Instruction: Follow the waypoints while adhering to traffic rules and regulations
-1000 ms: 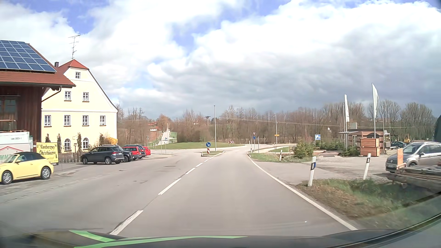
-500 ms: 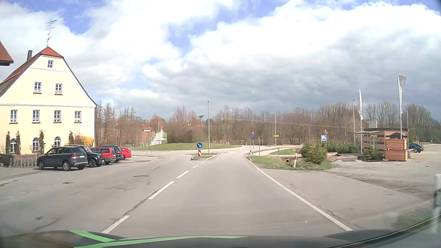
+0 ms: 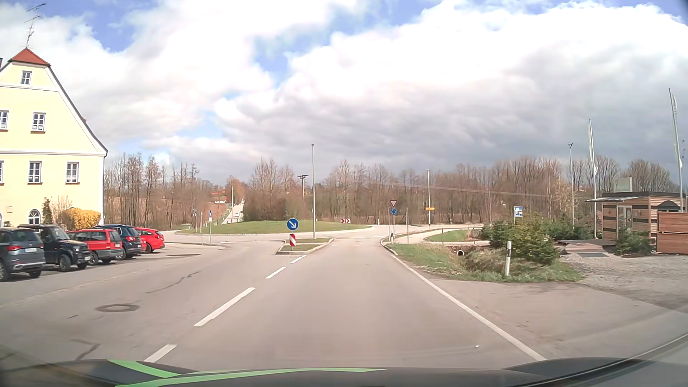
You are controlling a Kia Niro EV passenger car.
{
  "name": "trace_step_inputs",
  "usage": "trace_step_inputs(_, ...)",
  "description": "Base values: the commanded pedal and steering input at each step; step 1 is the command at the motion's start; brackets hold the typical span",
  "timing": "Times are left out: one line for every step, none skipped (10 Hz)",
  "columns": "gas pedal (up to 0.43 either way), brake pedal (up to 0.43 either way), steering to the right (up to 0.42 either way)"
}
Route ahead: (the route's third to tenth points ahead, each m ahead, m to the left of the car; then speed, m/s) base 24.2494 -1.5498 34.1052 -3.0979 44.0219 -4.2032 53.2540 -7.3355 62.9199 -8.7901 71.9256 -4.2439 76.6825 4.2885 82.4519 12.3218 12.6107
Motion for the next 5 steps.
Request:
trace_step_inputs(0.000,0.159,0.013)
trace_step_inputs(0.000,0.165,0.013)
trace_step_inputs(0.000,0.171,0.012)
trace_step_inputs(0.000,0.183,0.012)
trace_step_inputs(0.000,0.189,0.011)
